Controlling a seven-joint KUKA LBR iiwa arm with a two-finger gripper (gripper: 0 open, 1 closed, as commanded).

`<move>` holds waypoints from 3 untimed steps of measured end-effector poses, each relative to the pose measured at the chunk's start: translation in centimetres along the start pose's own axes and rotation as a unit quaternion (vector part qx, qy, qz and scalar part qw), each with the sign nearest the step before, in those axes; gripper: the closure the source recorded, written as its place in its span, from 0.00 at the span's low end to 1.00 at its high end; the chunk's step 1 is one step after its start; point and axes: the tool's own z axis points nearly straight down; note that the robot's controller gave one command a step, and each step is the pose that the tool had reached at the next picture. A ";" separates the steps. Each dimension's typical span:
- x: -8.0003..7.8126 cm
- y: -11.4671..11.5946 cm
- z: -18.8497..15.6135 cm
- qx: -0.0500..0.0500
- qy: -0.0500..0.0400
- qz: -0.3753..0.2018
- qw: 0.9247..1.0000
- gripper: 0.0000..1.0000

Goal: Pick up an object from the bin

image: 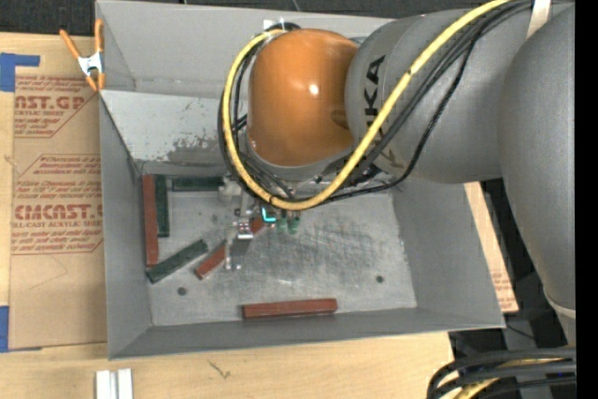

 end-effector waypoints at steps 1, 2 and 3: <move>-0.2 -0.1 -0.4 -0.001 -0.004 0.001 1.000 0.00; -0.8 -1.2 5.0 -0.001 -0.006 -0.037 0.999 0.00; -3.3 -5.7 12.2 -0.003 -0.011 -0.007 1.000 1.00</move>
Offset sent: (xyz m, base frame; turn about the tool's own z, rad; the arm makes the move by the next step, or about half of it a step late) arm 0.0131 -0.0288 -0.1236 -0.1692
